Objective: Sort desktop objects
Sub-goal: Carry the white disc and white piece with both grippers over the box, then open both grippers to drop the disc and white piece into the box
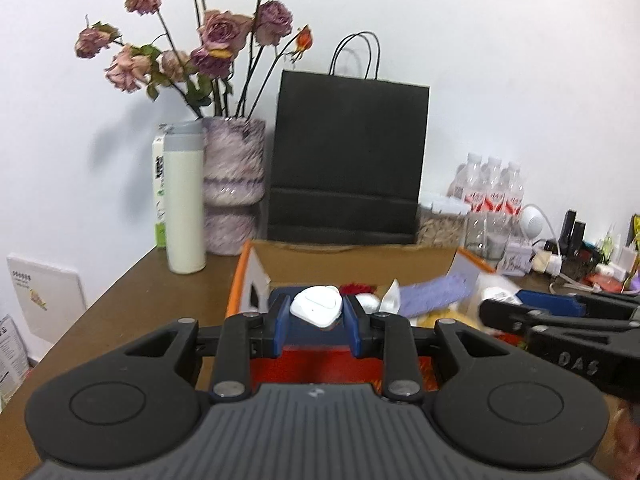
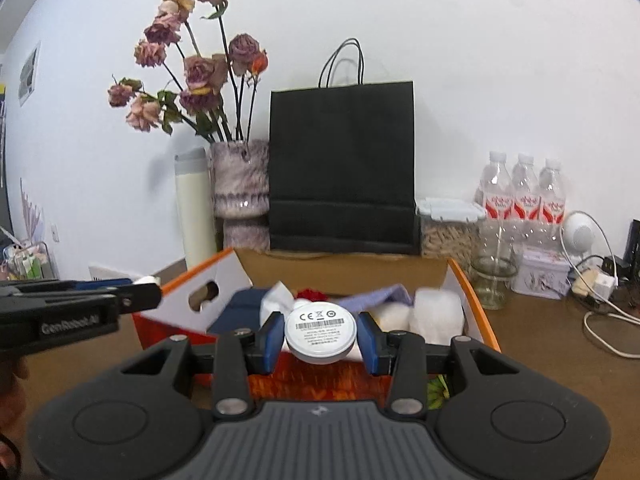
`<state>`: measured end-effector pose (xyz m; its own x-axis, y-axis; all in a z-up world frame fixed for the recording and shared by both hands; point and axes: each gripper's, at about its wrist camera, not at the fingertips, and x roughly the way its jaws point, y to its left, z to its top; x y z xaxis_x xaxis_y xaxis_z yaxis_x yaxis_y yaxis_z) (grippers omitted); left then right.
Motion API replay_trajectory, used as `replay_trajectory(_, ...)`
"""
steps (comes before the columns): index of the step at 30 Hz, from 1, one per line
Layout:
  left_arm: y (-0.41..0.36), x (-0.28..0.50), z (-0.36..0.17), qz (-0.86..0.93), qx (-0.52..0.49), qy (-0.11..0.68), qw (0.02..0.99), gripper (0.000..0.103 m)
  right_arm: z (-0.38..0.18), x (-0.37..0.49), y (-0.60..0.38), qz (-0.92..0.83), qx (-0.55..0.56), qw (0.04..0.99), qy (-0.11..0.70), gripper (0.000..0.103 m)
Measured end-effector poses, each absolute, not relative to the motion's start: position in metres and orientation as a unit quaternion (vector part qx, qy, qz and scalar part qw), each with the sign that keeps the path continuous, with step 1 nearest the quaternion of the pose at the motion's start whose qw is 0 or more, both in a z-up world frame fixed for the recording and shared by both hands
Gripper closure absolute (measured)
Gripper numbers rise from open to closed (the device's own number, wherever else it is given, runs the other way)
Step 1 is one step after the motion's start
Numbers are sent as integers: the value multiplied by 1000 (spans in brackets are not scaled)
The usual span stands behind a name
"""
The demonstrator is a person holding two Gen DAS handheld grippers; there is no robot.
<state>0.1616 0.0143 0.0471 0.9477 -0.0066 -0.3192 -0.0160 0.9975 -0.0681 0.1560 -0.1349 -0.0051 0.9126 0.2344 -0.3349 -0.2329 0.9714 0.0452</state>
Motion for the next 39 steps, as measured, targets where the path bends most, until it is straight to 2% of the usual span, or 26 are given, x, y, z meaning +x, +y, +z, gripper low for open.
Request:
replay_trajectory(13, 11, 216, 49, 15, -47, 156, 987, 74, -4, 213, -114, 131, 12, 975, 179, 65)
replay_trajectory(24, 12, 258, 25, 23, -20, 186, 982, 74, -27, 262, -99, 136, -10, 968, 210, 65)
replay_trajectory(39, 11, 262, 8, 22, -1, 201, 979, 74, -42, 262, -96, 141, -33, 965, 217, 65)
